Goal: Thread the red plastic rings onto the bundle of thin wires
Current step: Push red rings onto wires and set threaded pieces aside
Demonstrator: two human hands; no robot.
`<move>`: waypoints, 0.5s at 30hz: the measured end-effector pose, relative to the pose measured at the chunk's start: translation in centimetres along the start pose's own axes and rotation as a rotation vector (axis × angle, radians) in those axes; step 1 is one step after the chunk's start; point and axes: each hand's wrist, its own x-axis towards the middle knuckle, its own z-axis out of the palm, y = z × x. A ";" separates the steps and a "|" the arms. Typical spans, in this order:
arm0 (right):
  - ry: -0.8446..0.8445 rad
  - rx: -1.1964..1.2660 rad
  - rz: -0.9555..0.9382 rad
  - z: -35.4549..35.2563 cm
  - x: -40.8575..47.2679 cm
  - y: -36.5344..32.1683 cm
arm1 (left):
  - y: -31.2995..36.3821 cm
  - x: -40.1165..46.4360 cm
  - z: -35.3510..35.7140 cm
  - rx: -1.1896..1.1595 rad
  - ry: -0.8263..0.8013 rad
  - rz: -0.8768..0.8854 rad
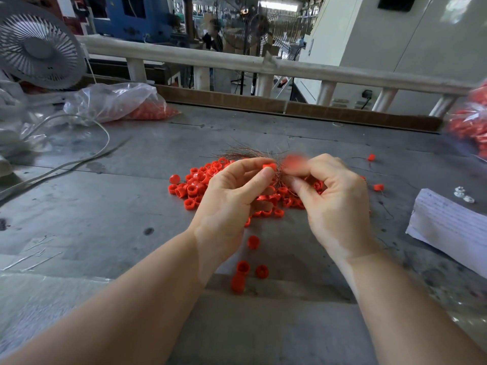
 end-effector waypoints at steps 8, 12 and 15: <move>0.001 -0.087 0.051 0.0 0.0 0.2 | 0.2 0.1 0.1 -0.164 -0.006 -0.024; -0.017 -0.075 0.089 0.0 0.0 0.3 | 0.2 0.1 -0.1 -0.242 -0.021 -0.026; -0.009 -0.051 0.109 0.0 0.1 0.2 | 0.2 0.1 -0.2 -0.240 -0.030 -0.004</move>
